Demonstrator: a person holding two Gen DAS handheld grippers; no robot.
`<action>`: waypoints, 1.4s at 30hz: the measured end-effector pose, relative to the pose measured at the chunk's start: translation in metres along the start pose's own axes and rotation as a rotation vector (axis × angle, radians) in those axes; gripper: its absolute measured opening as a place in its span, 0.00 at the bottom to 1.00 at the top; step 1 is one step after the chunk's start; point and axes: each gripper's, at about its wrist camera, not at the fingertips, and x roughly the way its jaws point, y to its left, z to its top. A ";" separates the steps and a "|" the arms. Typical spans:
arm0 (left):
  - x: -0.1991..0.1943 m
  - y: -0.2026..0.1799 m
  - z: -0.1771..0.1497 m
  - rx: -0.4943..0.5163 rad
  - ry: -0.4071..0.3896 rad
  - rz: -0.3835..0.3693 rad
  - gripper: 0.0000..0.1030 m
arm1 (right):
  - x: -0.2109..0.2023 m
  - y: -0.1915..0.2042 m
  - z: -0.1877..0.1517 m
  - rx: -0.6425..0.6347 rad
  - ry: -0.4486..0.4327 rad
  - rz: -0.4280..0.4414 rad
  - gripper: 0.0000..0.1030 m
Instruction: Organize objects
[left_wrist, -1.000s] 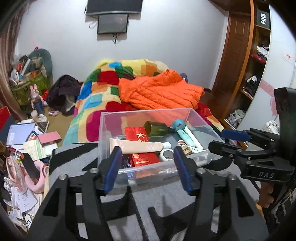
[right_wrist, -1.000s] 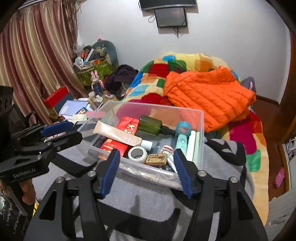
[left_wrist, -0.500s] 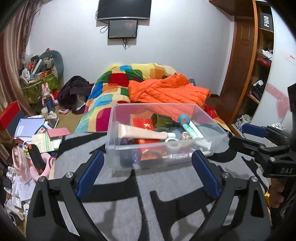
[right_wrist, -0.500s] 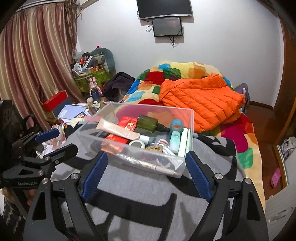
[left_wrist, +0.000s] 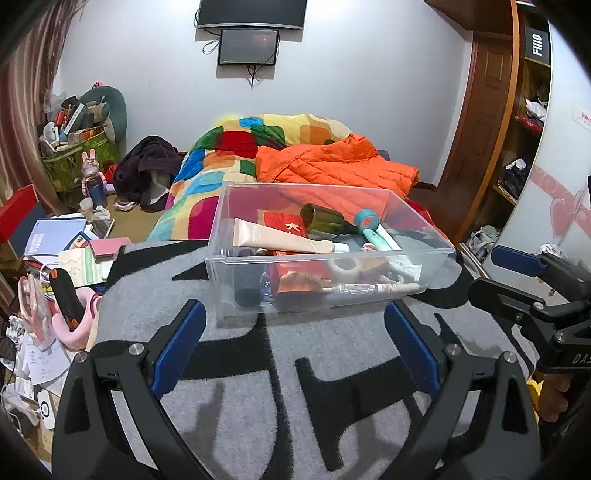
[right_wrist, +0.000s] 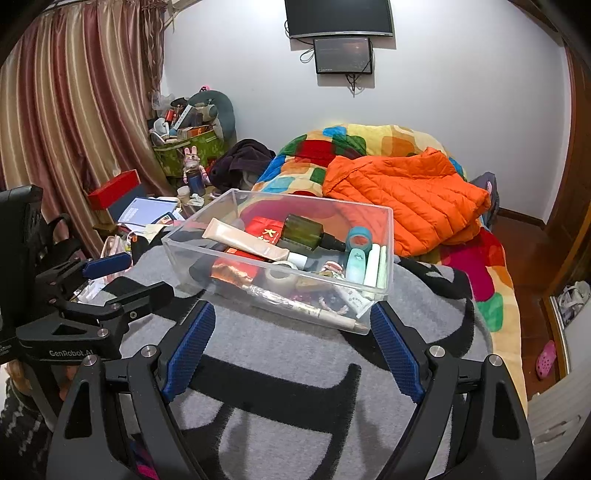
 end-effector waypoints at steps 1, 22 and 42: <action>0.000 0.000 0.000 0.000 0.000 0.000 0.95 | 0.000 0.000 0.000 0.002 0.001 0.001 0.82; -0.005 -0.010 0.003 0.029 -0.010 -0.013 0.95 | 0.002 -0.003 0.005 0.029 0.005 0.010 0.82; -0.005 -0.010 0.001 0.017 -0.008 -0.029 0.95 | 0.005 -0.003 0.002 0.042 0.004 0.018 0.82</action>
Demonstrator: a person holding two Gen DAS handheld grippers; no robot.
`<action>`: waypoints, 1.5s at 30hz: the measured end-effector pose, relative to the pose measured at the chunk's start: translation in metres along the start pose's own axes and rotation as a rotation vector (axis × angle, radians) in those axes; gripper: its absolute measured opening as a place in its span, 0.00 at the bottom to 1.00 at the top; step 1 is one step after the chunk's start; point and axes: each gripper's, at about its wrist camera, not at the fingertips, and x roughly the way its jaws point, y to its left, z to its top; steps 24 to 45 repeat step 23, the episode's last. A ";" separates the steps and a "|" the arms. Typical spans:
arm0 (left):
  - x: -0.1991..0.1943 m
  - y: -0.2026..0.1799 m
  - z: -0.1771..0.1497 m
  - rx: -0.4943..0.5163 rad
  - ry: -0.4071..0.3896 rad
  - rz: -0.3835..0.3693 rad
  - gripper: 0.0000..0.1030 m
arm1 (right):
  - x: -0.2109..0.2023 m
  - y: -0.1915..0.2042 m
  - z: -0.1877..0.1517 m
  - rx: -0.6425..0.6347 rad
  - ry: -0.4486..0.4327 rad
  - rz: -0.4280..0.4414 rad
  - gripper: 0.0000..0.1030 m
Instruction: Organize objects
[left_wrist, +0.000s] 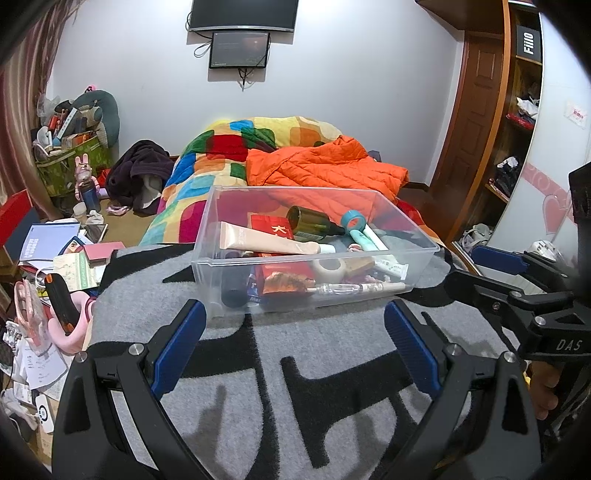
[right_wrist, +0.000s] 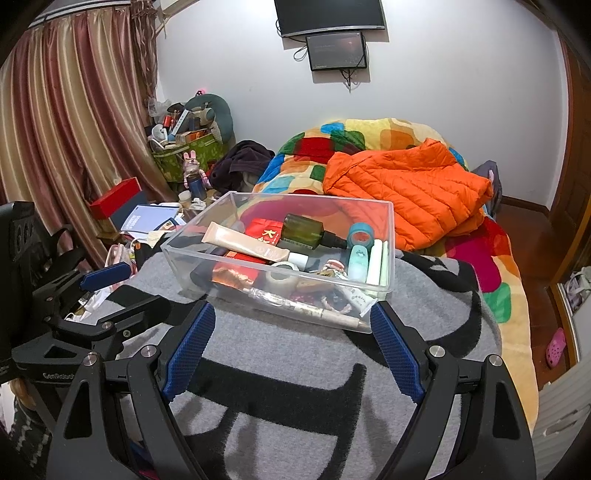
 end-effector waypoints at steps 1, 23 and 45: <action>0.000 0.000 0.000 -0.001 0.000 -0.001 0.95 | 0.000 0.000 0.000 0.001 0.000 0.000 0.82; -0.003 -0.004 -0.001 -0.001 0.015 -0.039 0.95 | 0.005 0.004 -0.006 0.006 0.033 -0.001 0.82; -0.003 -0.004 -0.001 -0.001 0.015 -0.039 0.95 | 0.005 0.004 -0.006 0.006 0.033 -0.001 0.82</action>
